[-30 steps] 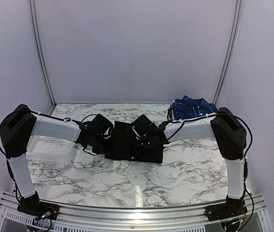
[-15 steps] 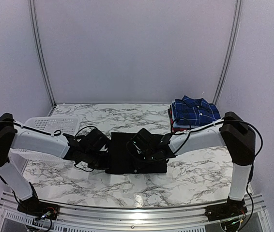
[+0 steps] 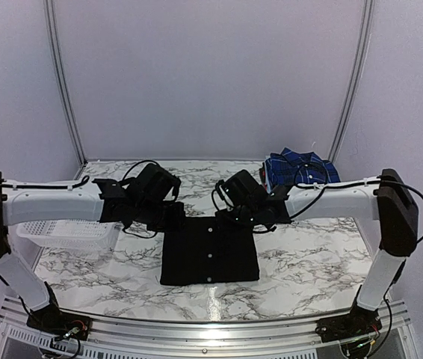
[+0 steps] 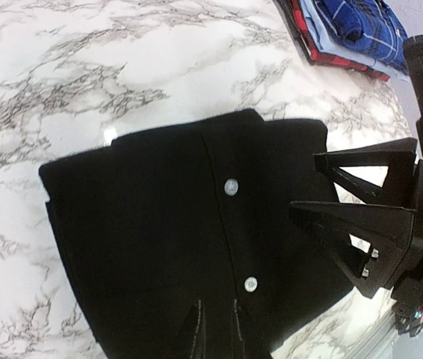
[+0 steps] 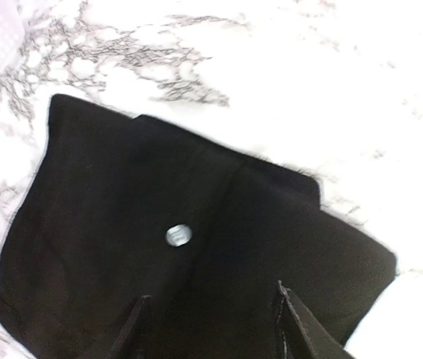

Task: Fold and stack the long sleeve shirts
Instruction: Move the square-folded shirt to the center of the board, then smooth out the square-folded shirt at the center of the board.

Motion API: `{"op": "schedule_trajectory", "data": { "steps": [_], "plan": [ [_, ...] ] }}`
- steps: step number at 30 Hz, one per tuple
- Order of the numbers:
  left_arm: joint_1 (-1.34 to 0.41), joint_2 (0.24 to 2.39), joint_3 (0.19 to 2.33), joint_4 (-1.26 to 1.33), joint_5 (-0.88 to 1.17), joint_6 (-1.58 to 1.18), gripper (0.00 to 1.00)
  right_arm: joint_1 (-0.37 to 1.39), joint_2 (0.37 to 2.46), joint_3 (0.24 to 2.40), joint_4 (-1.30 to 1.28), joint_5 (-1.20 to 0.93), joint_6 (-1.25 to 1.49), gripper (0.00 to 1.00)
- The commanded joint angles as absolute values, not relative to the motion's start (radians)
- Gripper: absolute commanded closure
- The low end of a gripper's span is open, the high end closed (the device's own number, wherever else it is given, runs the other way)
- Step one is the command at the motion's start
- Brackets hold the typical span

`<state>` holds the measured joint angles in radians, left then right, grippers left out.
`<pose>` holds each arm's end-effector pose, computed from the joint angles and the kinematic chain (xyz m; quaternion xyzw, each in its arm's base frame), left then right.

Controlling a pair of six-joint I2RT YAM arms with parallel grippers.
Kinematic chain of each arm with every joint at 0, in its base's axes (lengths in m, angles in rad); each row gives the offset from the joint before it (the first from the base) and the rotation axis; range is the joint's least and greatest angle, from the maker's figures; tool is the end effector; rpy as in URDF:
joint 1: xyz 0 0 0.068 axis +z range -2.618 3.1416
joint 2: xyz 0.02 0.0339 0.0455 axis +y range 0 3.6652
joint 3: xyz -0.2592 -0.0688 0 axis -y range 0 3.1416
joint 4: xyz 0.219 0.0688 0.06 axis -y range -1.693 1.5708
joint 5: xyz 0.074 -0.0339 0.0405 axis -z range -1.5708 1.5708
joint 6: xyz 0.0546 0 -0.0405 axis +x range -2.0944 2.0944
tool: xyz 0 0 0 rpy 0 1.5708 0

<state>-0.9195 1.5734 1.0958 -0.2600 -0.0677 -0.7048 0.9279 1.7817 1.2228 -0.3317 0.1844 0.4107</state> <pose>0.2077 -0.2664 0.2389 0.0843 0.9102 -0.2722 0.3007 0.2311 0.2918 0.2024 -0.2104 0.9154 0.1380 0.3144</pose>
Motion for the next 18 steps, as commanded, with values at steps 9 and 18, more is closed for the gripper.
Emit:
{"op": "schedule_trajectory", "data": {
  "steps": [9,18],
  "plan": [
    [-0.733,1.972,1.352,-0.261,-0.032,-0.603,0.93,0.757,2.014,1.396,-0.303,0.114,0.344,0.69],
    [-0.654,2.091,1.343,-0.249,-0.003,-0.589,0.95,0.710,2.077,1.504,-0.358,0.105,0.304,0.53]
  ]
}}
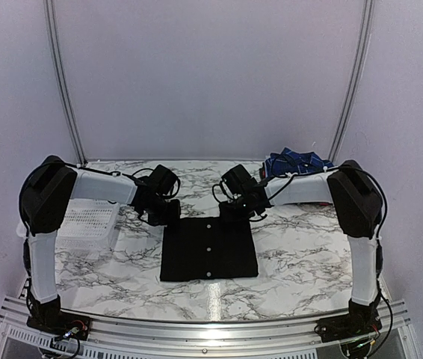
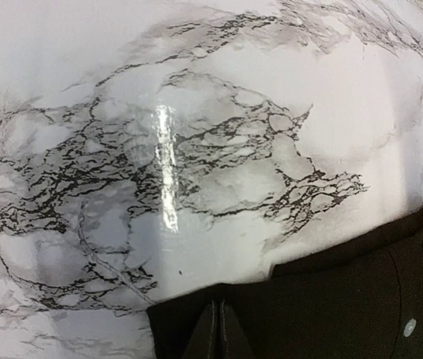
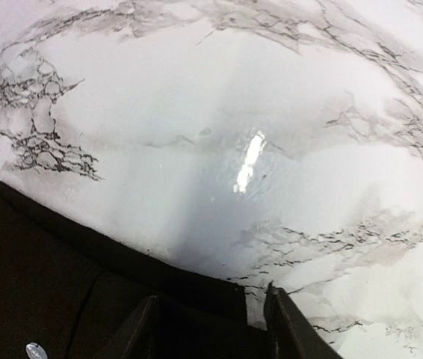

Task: Fold and stack the long sleeve shirts
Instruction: Smooth out the square-folded shirt at the center of the board.

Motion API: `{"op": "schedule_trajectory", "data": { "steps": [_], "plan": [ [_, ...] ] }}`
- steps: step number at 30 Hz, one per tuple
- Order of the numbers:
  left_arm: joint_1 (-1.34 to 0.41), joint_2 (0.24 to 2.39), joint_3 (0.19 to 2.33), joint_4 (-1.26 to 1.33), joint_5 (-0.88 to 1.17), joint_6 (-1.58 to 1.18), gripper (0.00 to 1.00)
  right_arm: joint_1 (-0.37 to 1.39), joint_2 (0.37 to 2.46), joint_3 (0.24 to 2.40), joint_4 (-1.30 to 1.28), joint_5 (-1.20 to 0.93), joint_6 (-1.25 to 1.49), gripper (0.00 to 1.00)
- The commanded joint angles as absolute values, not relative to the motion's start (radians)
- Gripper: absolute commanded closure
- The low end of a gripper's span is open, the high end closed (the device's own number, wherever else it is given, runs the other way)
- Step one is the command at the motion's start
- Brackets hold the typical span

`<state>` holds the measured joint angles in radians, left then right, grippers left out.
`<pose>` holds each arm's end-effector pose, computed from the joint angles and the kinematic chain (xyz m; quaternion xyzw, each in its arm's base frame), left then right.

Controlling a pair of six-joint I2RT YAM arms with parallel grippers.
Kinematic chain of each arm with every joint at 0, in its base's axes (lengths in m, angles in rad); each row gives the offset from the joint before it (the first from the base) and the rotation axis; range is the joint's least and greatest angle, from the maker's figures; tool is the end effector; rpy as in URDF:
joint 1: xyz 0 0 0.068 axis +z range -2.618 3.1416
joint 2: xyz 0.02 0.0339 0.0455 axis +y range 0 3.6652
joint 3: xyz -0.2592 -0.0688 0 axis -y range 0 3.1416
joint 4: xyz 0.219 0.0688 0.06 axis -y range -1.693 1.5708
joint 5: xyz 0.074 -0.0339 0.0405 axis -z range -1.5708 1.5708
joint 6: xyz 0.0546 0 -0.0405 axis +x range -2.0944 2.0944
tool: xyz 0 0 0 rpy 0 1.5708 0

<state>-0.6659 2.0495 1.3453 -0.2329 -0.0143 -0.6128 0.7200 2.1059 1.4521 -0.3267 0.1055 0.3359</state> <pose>0.3318 -0.2596 0.1439 0.0230 0.9499 -0.1805 0.2541 0.3300 0.2818 0.1443 -0.1673 0.9408 0.1028 0.2763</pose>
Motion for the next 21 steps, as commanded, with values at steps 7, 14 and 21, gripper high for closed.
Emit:
{"op": "schedule_trajectory", "data": {
  "steps": [7,14,21],
  "plan": [
    [-0.649,2.043,1.328,-0.247,-0.015,-0.569,0.95,0.718,1.869,1.375,-0.357,0.147,0.315,0.49],
    [-0.649,2.001,1.332,-0.247,-0.011,-0.552,0.94,0.725,1.774,1.199,-0.291,0.125,0.356,0.68],
    [-0.648,1.976,1.354,-0.272,-0.015,-0.534,0.94,0.685,1.896,1.203,-0.235,0.070,0.349,0.77]
  ]
}}
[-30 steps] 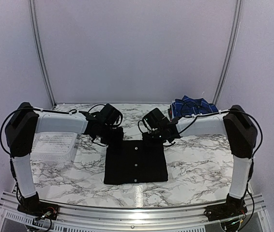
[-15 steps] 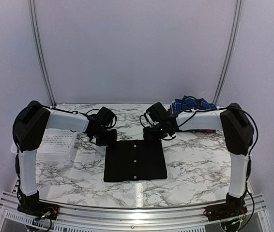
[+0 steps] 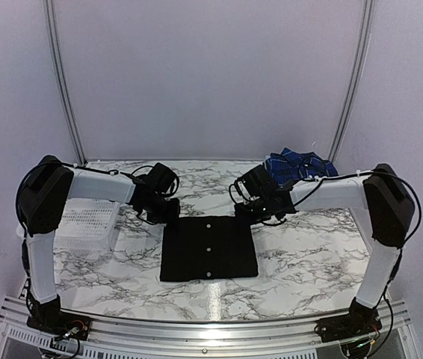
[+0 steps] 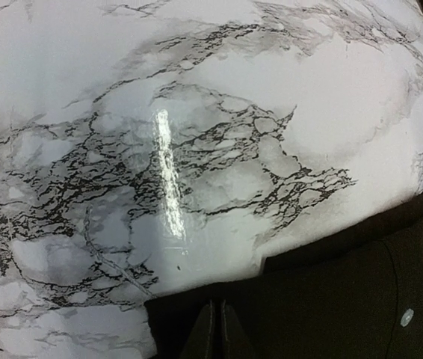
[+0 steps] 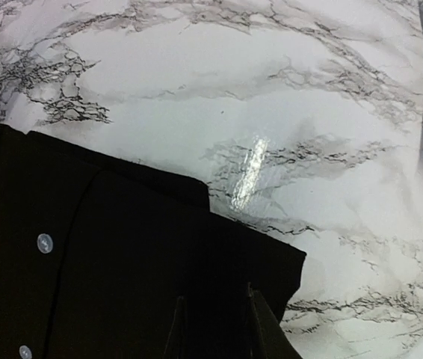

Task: Fold and stack the long sleeve shirts
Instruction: Smooth out the square-folded shirt at the center of the board, then move the square-folded shirt to the center of the board.

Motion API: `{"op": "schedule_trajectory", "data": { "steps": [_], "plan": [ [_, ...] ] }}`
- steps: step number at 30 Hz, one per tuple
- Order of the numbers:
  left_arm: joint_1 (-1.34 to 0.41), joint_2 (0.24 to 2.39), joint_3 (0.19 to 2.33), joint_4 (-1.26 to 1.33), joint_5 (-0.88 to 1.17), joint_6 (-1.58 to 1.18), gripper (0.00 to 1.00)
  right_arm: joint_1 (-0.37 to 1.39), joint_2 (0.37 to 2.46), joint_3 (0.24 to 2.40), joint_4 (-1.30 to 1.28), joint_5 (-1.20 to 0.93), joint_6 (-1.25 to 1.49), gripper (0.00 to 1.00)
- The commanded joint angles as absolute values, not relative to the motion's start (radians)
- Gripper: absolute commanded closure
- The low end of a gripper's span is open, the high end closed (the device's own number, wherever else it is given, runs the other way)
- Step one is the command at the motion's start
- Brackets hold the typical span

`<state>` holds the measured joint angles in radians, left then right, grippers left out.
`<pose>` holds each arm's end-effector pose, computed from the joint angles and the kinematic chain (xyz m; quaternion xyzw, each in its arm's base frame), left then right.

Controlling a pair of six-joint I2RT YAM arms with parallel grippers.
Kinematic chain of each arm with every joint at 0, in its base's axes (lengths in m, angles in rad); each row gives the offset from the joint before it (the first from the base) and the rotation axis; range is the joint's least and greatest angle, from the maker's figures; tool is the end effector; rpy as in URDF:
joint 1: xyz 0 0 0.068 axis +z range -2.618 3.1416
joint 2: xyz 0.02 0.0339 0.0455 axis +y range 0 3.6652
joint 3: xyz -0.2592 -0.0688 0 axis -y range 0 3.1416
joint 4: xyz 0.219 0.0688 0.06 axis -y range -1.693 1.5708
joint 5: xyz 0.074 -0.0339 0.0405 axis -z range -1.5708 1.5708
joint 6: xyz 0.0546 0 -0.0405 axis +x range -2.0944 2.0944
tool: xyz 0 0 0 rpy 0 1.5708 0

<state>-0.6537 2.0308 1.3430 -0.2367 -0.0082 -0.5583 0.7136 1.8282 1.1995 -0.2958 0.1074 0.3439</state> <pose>0.3335 -0.2549 0.1504 0.0439 0.9472 -0.1777 0.2632 0.2878 0.2415 0.1815 -0.1573 0.9339 0.1160 0.2995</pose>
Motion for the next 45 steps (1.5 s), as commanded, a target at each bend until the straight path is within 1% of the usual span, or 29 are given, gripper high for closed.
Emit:
{"op": "schedule_trajectory", "data": {
  "steps": [1,4,10,17,23,27,32,36,39,45],
  "plan": [
    [-0.648,1.967,1.355,-0.275,-0.016,-0.534,0.93,0.668,1.920,1.209,-0.233,0.063,0.349,0.78],
    [-0.649,1.927,1.337,-0.277,-0.013,-0.537,0.92,0.640,1.975,1.235,-0.235,0.036,0.343,0.78],
    [-0.650,1.799,1.238,-0.283,-0.006,-0.555,0.85,0.638,1.973,1.244,-0.240,0.026,0.339,0.72],
    [-0.670,1.603,1.047,-0.281,0.017,-0.607,0.74,0.637,1.850,1.207,-0.262,0.041,0.330,0.63],
    [-0.706,1.485,0.889,-0.282,0.031,-0.662,0.66,0.644,1.719,1.132,-0.255,0.044,0.341,0.49],
    [-0.727,1.445,0.824,-0.283,0.038,-0.696,0.62,0.645,1.622,1.047,-0.248,0.053,0.354,0.45],
    [-0.749,1.448,0.814,-0.281,0.050,-0.717,0.59,0.644,1.517,0.952,-0.233,0.056,0.376,0.44],
    [-0.785,1.494,0.840,-0.269,0.066,-0.722,0.56,0.644,1.465,0.911,-0.240,0.064,0.385,0.44],
    [-0.815,1.542,0.864,-0.254,0.072,-0.731,0.56,0.644,1.433,0.889,-0.242,0.070,0.389,0.44],
    [-0.838,1.638,0.897,-0.251,0.015,-0.745,0.57,0.645,1.394,0.861,-0.251,0.071,0.394,0.44]
  ]
}}
